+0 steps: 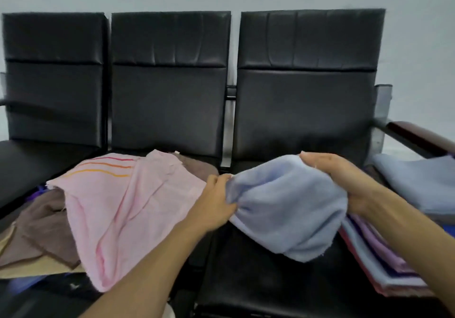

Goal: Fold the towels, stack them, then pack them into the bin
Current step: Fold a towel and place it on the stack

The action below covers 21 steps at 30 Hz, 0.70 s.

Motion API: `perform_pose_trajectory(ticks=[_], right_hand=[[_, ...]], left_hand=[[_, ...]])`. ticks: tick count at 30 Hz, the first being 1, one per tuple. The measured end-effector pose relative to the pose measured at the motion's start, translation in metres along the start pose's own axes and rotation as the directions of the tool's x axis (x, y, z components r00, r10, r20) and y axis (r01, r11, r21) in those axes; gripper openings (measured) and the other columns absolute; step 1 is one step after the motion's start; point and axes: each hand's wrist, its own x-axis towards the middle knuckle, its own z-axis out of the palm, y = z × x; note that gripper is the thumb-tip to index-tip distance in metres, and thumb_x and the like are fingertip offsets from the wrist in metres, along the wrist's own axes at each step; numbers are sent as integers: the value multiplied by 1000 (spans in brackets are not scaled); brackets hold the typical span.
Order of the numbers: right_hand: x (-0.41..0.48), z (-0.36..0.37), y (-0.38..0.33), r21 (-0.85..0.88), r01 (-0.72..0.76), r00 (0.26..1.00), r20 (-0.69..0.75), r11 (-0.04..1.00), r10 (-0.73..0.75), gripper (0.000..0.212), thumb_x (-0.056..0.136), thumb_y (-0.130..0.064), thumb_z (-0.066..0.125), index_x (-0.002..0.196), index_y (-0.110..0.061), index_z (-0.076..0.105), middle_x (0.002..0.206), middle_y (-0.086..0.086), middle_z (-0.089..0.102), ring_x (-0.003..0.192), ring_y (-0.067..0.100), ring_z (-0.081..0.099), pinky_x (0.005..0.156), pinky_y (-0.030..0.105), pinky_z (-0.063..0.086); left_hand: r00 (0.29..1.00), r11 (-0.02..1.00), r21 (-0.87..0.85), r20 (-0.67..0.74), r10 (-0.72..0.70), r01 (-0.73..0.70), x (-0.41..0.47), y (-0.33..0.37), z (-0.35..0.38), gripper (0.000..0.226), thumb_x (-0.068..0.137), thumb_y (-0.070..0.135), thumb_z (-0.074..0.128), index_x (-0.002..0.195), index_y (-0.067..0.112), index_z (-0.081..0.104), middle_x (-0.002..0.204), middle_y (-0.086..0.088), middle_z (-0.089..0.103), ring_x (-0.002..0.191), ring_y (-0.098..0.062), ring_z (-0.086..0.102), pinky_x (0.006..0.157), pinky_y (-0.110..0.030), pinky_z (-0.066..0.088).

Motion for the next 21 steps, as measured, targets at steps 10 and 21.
perform_pose_trajectory(ticks=[10,21], right_hand=[[-18,-64,94,-930,-77,948,44,359,316,11,80,-38,71,81,-27,73,76,-13,69,72,-2,59,69,15,46],[-32,-53,92,-799,-65,997,-78,597,3,32,99,-26,47,70,-13,53,67,-8,52,63,3,43,65,18,38]], left_hand=[[922,945,320,382,-64,-67,14,9,45,59,87,29,63,139,23,37,134,-1,42,124,-16,40,106,-33,33],[963,861,494,267,-18,-121,28,3,48,29,83,15,52,96,37,65,104,2,63,99,-22,49,79,-36,47]])
